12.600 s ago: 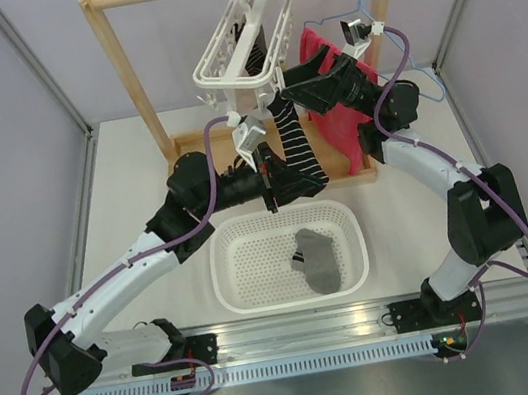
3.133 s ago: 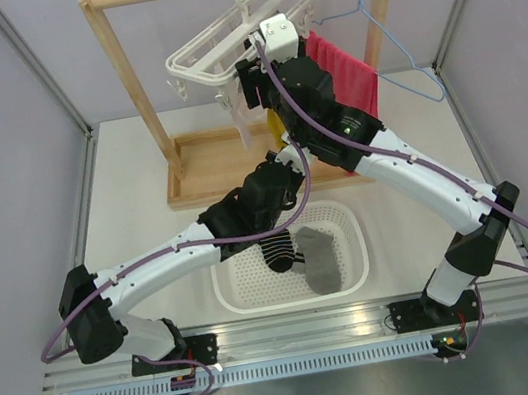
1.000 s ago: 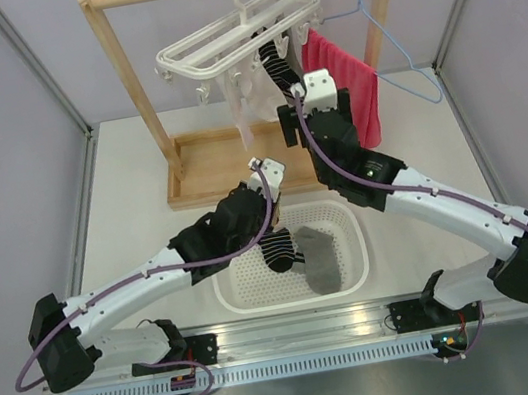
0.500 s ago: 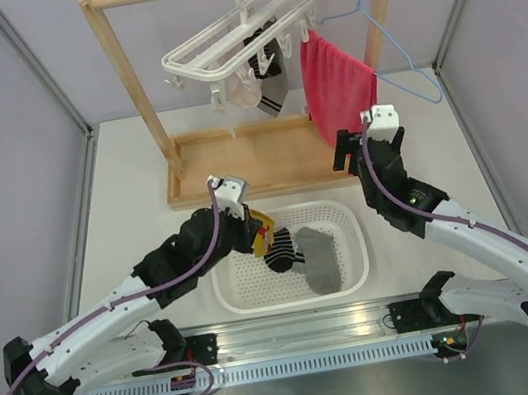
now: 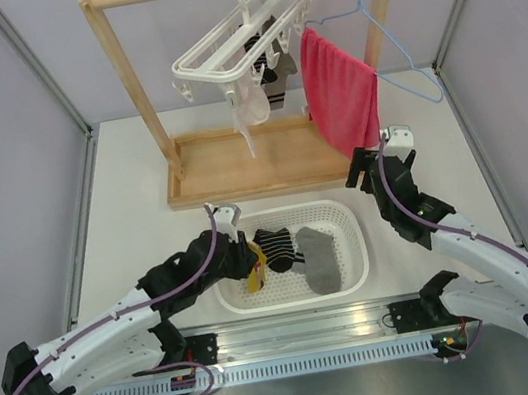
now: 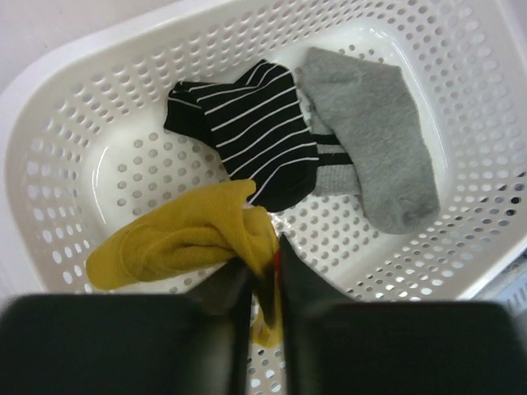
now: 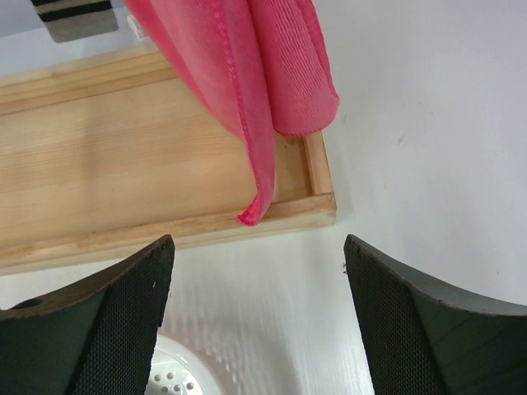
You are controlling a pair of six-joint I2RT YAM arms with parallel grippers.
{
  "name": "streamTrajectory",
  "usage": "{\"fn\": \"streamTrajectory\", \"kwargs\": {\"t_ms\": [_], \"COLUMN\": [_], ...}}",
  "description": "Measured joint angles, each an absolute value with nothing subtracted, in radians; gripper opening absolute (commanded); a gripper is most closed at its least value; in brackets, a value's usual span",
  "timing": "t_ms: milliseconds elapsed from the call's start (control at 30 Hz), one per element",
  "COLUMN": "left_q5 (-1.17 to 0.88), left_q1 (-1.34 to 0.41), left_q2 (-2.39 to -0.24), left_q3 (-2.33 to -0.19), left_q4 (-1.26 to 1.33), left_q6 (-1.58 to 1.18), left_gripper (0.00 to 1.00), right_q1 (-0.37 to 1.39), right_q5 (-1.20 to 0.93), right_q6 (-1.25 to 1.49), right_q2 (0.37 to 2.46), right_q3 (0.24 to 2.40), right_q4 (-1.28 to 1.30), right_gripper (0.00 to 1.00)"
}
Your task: Remove the socks clipped to the hanger
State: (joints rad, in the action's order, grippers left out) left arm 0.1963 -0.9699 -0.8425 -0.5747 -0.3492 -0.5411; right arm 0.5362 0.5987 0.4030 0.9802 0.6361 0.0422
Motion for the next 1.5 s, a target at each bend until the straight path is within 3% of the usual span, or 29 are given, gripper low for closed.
{"fn": "streamTrajectory", "kwargs": {"t_ms": [33, 67, 833, 1200, 1500], "left_q5": [0.195, 0.194, 0.296, 0.123, -0.064], "left_q1": [-0.97, -0.97, -0.942, -0.649, -0.488], "left_q2": [-0.851, -0.859, -0.882, -0.898, -1.112], "left_q3": [-0.57, -0.566, -0.627, -0.71, -0.763], "left_q4": [-0.351, -0.354, -0.419, -0.285, 0.009], "left_q6": [-0.55, -0.558, -0.6, -0.583, -0.604], "left_gripper": [0.93, 1.0, 1.0, 1.0, 1.0], "right_q1": [0.532, 0.527, 0.451, 0.42, 0.384], "right_q5": [0.595, 0.59, 0.489, 0.455, 0.409], "right_q6": [0.41, 0.418, 0.485, 0.488, 0.493], "right_q2": [0.973, 0.967, 0.879, 0.865, 0.848], "right_q3": [0.622, 0.609, 0.49, 0.47, 0.451], "right_q4": [0.042, 0.041, 0.006, -0.002, -0.017], "right_gripper": [0.87, 0.88, 0.89, 0.89, 0.89]}}
